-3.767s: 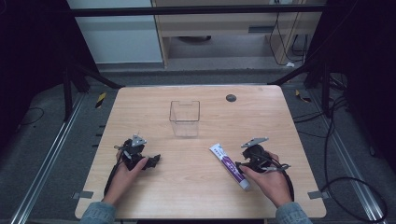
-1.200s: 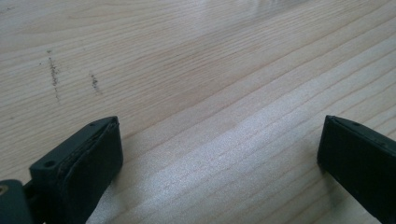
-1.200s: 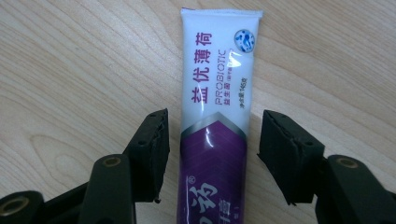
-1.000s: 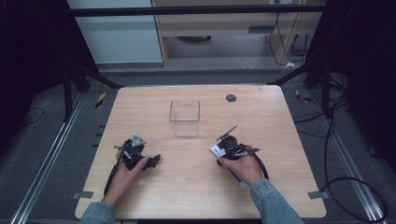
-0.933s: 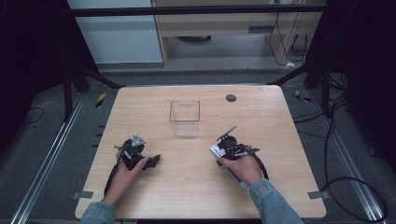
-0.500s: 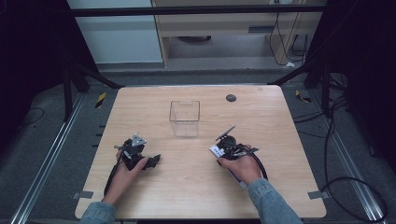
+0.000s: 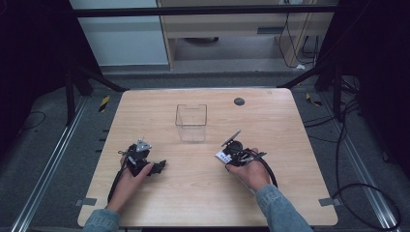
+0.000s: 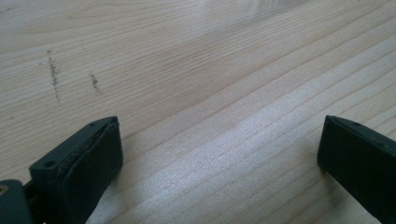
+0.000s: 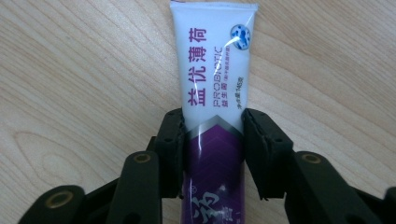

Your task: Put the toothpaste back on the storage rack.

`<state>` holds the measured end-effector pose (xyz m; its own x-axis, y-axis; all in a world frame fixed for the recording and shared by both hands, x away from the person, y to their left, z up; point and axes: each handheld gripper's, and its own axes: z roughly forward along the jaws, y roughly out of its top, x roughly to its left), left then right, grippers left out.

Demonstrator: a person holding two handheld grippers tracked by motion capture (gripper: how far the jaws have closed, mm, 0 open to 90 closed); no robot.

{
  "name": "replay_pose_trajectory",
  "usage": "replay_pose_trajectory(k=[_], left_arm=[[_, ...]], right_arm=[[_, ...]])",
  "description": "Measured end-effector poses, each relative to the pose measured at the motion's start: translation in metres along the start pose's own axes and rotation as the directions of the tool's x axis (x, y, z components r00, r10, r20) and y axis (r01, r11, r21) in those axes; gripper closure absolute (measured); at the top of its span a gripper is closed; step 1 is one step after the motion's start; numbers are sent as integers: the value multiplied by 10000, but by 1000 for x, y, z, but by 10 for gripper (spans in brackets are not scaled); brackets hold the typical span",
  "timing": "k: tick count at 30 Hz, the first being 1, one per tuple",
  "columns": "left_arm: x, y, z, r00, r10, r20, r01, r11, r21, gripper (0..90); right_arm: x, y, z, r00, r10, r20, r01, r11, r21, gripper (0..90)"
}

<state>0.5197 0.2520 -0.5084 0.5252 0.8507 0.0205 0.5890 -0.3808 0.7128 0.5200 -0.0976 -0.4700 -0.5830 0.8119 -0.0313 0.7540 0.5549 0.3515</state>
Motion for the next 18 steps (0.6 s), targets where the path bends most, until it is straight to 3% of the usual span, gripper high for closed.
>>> replay_pose_trajectory(k=[11,18], left_arm=[[0,0,0,10000,-4,1,4,10000,1,0],[0,0,0,10000,-5,3,5,10000,1,0]], right_arm=[[1,2,-5,9999,-132,56,132,9999,47,737],[0,2,-6,9999,-154,26,154,9999,13,761]])
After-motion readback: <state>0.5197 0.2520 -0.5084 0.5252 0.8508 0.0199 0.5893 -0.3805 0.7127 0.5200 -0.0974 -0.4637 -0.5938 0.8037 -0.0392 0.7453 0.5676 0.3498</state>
